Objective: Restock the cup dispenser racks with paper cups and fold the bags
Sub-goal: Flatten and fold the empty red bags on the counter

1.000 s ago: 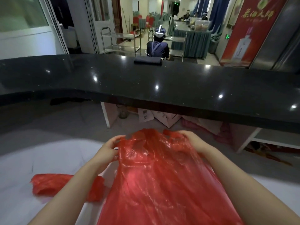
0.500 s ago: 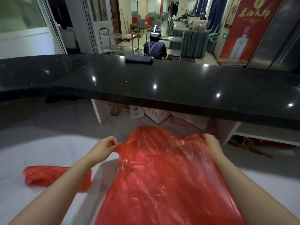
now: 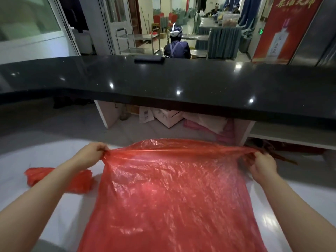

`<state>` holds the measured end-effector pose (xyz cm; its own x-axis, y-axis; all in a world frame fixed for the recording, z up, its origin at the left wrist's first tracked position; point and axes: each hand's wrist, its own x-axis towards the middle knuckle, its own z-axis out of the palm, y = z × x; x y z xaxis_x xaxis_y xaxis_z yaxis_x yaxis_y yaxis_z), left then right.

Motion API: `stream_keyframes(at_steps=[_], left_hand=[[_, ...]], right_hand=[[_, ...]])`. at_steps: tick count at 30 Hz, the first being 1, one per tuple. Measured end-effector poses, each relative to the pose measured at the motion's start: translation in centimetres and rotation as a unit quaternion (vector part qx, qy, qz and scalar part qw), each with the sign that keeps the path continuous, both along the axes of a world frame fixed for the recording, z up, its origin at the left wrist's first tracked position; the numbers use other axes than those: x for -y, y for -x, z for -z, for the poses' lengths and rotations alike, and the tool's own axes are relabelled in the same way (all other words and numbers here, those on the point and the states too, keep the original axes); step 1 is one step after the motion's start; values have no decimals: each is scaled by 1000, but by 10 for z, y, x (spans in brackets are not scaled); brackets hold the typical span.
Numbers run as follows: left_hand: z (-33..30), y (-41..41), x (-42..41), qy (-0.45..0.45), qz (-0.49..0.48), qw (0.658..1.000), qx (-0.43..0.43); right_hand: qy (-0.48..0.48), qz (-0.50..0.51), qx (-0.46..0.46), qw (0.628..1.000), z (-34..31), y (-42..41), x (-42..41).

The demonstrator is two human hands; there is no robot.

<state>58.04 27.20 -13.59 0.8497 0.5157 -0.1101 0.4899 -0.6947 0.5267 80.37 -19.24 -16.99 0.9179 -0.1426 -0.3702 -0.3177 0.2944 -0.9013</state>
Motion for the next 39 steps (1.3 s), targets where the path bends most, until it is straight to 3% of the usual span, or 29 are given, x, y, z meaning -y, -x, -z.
stream_keyframes(at_steps=[2,7,11,15,18,20,23,26,30,36,39], left_hand=[[-5,5,10,-78,8,996,-52],[-13,12,26,-229,11,962,-151],[-21,5,32,-264,-16,953,-145],[-28,6,28,-227,-75,969,-64],[-28,11,27,-216,-69,973,-38],[-26,10,32,-217,-58,974,-25],[-25,4,45,-198,-51,979,16],[-29,-2,58,-169,-35,984,49],[-41,-5,78,-140,-3,986,87],[-50,0,93,-139,75,979,131],[-57,6,91,-128,99,965,206]], right_hand=[[-68,5,-29,997,5,-2,3],[40,-32,60,997,7,-3,6],[117,-73,84,987,4,-3,9],[233,-146,111,955,8,3,22],[356,-217,154,896,2,14,26],[421,-223,234,847,-14,22,16],[422,-214,364,802,-40,35,-19],[419,-301,434,738,-53,50,-69],[436,-445,439,648,-63,65,-134],[426,-559,453,549,-76,96,-192],[452,-600,415,513,-72,96,-189]])
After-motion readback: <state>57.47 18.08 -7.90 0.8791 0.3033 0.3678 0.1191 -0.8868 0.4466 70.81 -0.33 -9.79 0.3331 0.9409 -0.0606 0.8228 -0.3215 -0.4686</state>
